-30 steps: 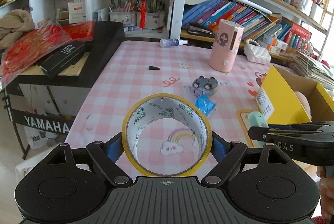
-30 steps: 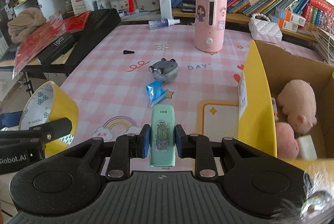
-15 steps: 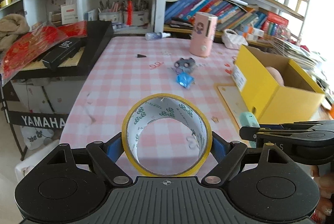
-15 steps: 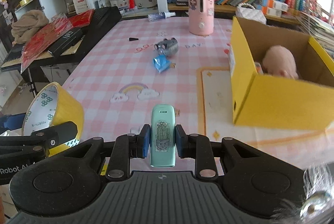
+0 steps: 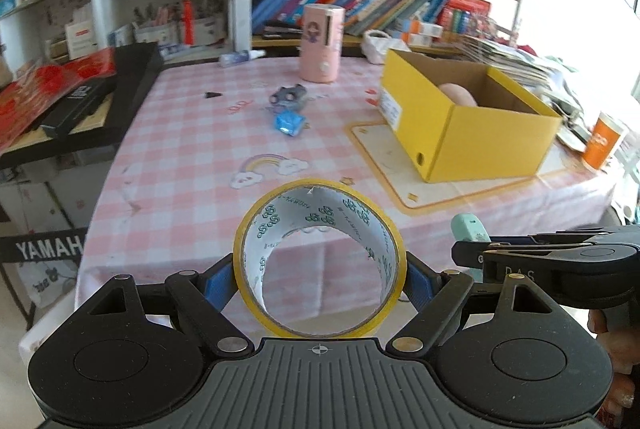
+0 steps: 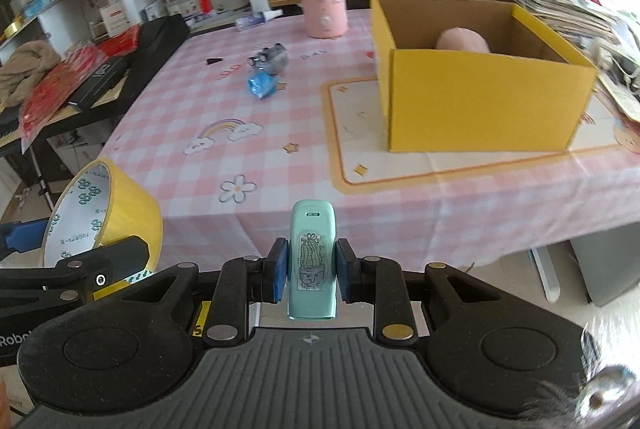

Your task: Organize objects

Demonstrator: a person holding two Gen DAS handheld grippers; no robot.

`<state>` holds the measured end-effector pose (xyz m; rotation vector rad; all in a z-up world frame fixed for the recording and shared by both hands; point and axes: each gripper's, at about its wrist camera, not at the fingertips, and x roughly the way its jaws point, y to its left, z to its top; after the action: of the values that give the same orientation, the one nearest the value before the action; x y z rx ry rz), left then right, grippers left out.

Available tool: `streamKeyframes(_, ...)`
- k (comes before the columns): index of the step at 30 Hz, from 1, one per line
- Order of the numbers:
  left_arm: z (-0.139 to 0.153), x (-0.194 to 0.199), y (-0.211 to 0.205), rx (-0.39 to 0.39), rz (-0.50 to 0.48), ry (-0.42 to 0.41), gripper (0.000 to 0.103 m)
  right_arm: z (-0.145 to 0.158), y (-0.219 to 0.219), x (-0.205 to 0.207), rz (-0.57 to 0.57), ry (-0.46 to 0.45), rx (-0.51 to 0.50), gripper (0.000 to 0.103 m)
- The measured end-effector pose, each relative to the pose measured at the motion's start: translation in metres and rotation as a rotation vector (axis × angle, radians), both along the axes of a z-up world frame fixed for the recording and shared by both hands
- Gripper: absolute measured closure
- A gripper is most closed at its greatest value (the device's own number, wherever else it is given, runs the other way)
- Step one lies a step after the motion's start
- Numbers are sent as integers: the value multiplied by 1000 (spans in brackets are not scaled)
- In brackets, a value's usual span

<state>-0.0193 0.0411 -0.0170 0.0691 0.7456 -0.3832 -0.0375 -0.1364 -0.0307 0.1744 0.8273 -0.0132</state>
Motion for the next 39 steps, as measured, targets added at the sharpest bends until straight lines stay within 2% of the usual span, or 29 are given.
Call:
streamKeyframes(12,-3,-6,-38,6,-137,9,19,-4,-32,-29,-131,20,-1,80)
streamKeyframes(24,-4,4,-94,15,-246,15,19,-5,-82,-35,-236,42,9,80)
streamKeyframes(39,-5,23,-149,18,-286,25,19,-7,-136,-20,-275,66,20,80)
